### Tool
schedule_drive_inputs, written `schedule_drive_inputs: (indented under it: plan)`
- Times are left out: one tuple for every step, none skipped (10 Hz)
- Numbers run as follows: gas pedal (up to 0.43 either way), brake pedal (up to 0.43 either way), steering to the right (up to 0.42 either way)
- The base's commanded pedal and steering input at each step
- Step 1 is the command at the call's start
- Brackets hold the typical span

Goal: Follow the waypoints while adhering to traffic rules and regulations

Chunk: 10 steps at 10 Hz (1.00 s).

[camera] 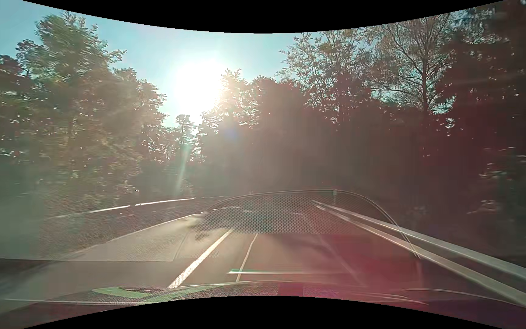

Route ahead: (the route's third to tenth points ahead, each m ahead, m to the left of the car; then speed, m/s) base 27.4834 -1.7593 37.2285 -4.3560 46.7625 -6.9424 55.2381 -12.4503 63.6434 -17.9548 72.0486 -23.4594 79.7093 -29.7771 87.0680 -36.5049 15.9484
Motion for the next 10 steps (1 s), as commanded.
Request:
schedule_drive_inputs:
  plan:
    - [0.0,0.073,0.03]
    - [0.0,0.073,0.03]
    - [0.0,0.079,0.029]
    - [0.0,0.079,0.029]
    - [0.0,0.085,0.027]
    - [0.0,0.091,0.027]
    - [0.0,0.091,0.028]
    - [0.0,0.091,0.027]
    - [0.0,0.098,0.028]
    - [0.0,0.098,0.033]
